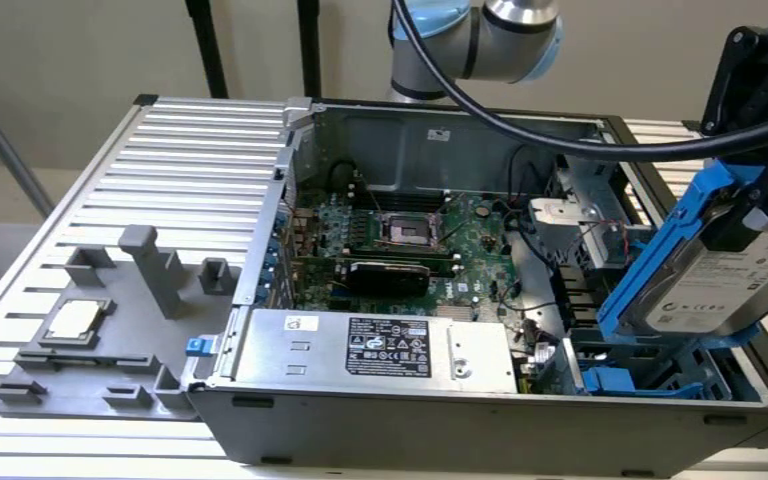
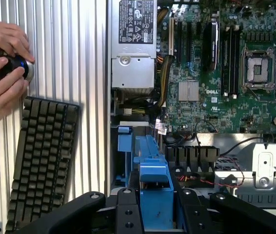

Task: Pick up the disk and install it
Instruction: 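Pick up the disk, then insert the disk into the insertion slot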

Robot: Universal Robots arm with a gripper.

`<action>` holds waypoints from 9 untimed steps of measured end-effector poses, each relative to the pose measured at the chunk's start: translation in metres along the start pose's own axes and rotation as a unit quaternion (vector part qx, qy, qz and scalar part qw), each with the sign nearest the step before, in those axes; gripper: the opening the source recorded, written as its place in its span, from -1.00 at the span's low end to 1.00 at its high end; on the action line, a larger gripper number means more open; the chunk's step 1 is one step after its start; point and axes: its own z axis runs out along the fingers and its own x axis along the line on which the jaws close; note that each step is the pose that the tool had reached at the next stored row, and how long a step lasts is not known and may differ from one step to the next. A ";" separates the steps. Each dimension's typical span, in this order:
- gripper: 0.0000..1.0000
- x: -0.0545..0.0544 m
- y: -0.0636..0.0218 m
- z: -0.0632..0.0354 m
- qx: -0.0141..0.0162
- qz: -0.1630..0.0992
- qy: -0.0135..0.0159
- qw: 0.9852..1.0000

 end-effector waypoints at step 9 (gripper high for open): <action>-0.35 0.000 -0.0001 0.0000 0.000 0.000 0.000 1.000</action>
